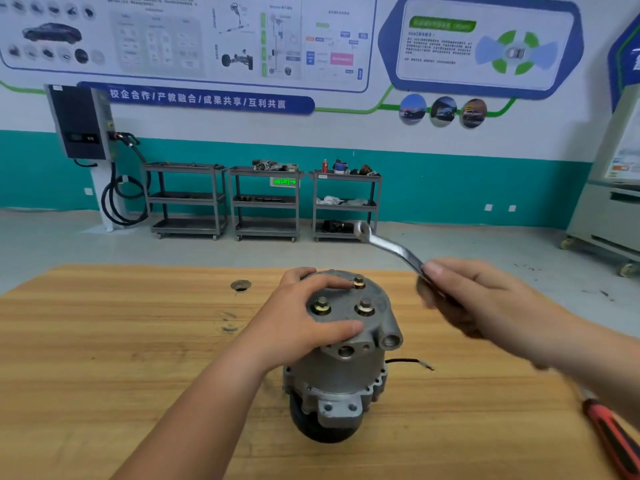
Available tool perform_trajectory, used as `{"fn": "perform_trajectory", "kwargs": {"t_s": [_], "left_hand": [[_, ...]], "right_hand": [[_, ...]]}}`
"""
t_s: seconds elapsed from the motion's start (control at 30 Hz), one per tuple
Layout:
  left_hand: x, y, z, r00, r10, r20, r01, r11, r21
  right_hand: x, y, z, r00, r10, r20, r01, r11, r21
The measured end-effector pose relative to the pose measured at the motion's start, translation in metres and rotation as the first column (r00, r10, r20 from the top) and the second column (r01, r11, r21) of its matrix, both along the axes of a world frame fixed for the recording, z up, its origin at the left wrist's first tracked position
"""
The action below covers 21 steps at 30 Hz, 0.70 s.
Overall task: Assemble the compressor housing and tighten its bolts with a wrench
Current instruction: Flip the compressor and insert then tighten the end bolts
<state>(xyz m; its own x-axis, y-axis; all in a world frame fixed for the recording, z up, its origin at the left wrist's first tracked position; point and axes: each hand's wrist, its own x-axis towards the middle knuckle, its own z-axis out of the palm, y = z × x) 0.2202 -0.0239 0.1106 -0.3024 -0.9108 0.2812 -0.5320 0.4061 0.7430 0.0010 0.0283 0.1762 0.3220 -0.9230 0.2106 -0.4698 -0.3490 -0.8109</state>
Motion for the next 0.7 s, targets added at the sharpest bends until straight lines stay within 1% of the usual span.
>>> {"fn": "perform_trajectory", "kwargs": {"t_s": [0.03, 0.07, 0.1, 0.13, 0.2, 0.27, 0.3, 0.37, 0.5, 0.57, 0.6, 0.7], "left_hand": [[0.001, -0.001, 0.001, 1.0, -0.006, -0.005, 0.006, 1.0, 0.01], [0.002, -0.001, 0.001, 1.0, -0.013, -0.007, 0.013, 1.0, 0.015], [0.002, -0.001, 0.002, 1.0, -0.021, -0.004, 0.021, 1.0, 0.018], [0.003, -0.001, 0.003, 1.0, -0.03, 0.003, 0.03, 0.999, 0.02], [0.004, -0.001, 0.004, 0.999, -0.048, 0.005, 0.048, 0.998, 0.029], [0.004, -0.001, 0.005, 0.998, -0.061, -0.006, 0.061, 0.998, 0.03], [0.005, -0.001, 0.006, 0.998, -0.067, -0.011, 0.067, 0.997, 0.028], [0.006, -0.002, 0.007, 0.997, -0.078, -0.008, 0.078, 0.997, 0.029], [0.006, -0.003, 0.008, 0.997, -0.083, 0.006, 0.083, 0.996, 0.045], [0.006, -0.002, 0.009, 0.997, -0.083, 0.004, 0.083, 0.996, 0.045], [0.006, -0.002, 0.009, 0.996, -0.084, 0.005, 0.084, 0.995, 0.045], [0.007, -0.002, 0.01, 0.996, -0.087, 0.01, 0.087, 0.995, 0.049]], "right_hand": [[-0.009, -0.01, 0.002, 0.98, -0.035, -0.198, 0.021, 0.997, -0.073], [-0.016, -0.018, 0.005, 0.92, -0.083, -0.384, 0.03, 0.989, -0.144], [-0.02, -0.024, 0.007, 0.835, -0.132, -0.534, 0.031, 0.98, -0.194], [-0.024, -0.03, 0.01, 0.755, -0.168, -0.634, 0.027, 0.974, -0.226], [-0.025, -0.041, 0.016, 0.628, -0.219, -0.747, -0.014, 0.956, -0.293], [-0.022, -0.05, 0.022, 0.509, -0.288, -0.811, -0.135, 0.904, -0.405], [-0.02, -0.055, 0.025, 0.475, -0.304, -0.826, -0.193, 0.88, -0.435], [-0.018, -0.064, 0.027, 0.483, -0.276, -0.831, -0.245, 0.868, -0.431], [-0.013, -0.076, 0.023, 0.528, -0.103, -0.843, -0.303, 0.905, -0.3], [-0.011, -0.081, 0.022, 0.537, -0.071, -0.841, -0.313, 0.909, -0.277], [-0.011, -0.084, 0.023, 0.527, -0.077, -0.847, -0.312, 0.909, -0.277], [-0.01, -0.09, 0.027, 0.455, -0.095, -0.885, -0.324, 0.908, -0.264]]}}
